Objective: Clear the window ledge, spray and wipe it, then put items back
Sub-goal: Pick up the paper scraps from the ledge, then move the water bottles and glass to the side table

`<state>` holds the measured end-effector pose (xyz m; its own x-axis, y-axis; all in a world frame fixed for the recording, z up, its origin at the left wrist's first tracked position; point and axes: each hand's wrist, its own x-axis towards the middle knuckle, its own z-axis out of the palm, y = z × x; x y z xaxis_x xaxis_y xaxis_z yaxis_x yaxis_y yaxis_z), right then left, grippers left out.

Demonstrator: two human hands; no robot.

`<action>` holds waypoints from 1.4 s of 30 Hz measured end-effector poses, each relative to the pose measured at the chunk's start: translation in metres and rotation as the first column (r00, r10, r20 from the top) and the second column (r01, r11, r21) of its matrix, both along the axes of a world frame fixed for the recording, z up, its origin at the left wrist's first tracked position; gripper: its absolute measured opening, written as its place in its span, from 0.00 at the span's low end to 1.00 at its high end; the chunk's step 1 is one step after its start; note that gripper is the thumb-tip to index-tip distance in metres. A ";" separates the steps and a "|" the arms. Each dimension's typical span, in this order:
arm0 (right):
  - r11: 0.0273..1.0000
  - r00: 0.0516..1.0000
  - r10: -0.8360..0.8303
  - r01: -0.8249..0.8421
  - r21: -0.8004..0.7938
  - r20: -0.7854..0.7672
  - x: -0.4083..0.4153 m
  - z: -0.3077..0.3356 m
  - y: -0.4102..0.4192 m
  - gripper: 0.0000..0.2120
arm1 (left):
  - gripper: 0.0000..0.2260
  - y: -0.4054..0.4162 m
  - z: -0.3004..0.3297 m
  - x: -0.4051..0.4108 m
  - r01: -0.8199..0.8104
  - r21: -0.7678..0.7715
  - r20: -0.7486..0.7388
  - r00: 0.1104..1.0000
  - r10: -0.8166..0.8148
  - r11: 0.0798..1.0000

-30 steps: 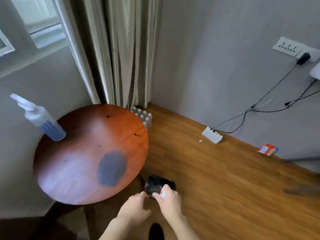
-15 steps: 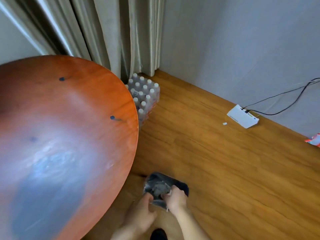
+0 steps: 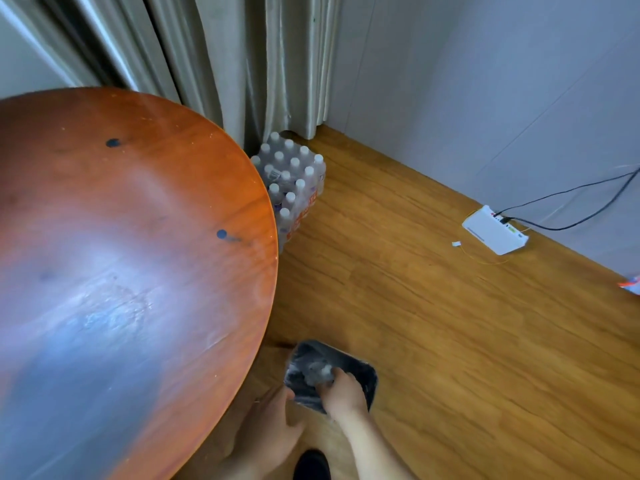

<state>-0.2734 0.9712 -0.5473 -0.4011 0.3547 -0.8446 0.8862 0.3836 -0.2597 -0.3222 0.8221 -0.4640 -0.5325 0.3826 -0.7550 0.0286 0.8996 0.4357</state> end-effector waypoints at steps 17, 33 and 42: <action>0.980 0.962 0.150 -0.115 0.160 -0.227 0.013 0.315 -0.088 0.20 | 0.23 -0.096 0.239 0.033 0.065 0.007 -0.067 0.996 -0.064 0.998; 0.872 0.731 0.486 -0.440 0.213 -0.479 0.023 0.516 -0.352 0.20 | 0.15 -0.356 0.429 0.062 -0.245 0.158 -0.442 0.849 0.290 0.957; 0.779 0.596 0.609 -0.574 0.252 -0.523 0.013 0.559 -0.392 0.19 | 0.20 -0.402 0.470 0.072 -0.421 0.244 -0.553 0.680 0.482 0.874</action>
